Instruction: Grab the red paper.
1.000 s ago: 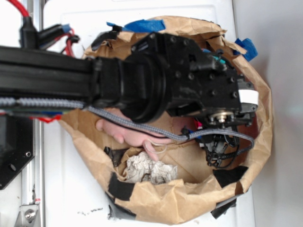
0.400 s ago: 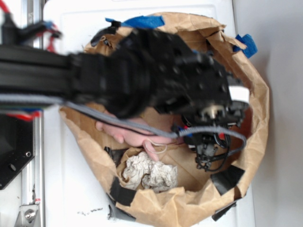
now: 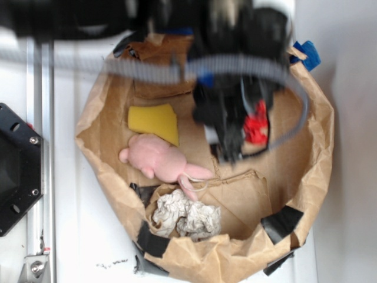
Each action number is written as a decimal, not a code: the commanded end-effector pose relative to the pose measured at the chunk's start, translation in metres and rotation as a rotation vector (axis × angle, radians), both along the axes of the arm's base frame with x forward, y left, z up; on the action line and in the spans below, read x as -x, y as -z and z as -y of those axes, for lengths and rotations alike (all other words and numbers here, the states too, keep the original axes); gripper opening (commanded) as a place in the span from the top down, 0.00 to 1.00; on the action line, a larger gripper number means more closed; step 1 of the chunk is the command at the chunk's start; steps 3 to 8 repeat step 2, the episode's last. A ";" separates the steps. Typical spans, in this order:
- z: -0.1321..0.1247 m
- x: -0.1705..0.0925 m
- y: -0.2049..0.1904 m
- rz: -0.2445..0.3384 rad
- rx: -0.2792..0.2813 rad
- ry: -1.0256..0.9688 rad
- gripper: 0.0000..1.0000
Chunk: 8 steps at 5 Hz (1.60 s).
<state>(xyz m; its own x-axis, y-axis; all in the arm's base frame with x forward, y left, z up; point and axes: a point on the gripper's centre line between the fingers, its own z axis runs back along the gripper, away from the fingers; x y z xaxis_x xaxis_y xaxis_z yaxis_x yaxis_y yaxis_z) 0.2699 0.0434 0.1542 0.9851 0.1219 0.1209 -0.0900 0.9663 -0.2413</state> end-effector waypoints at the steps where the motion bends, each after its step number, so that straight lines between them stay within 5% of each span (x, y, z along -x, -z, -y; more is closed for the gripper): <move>1: -0.009 0.006 -0.029 0.061 -0.068 -0.015 1.00; 2: -0.001 0.003 -0.020 0.044 -0.120 -0.007 1.00; 8: -0.001 0.003 -0.020 0.044 -0.120 -0.007 1.00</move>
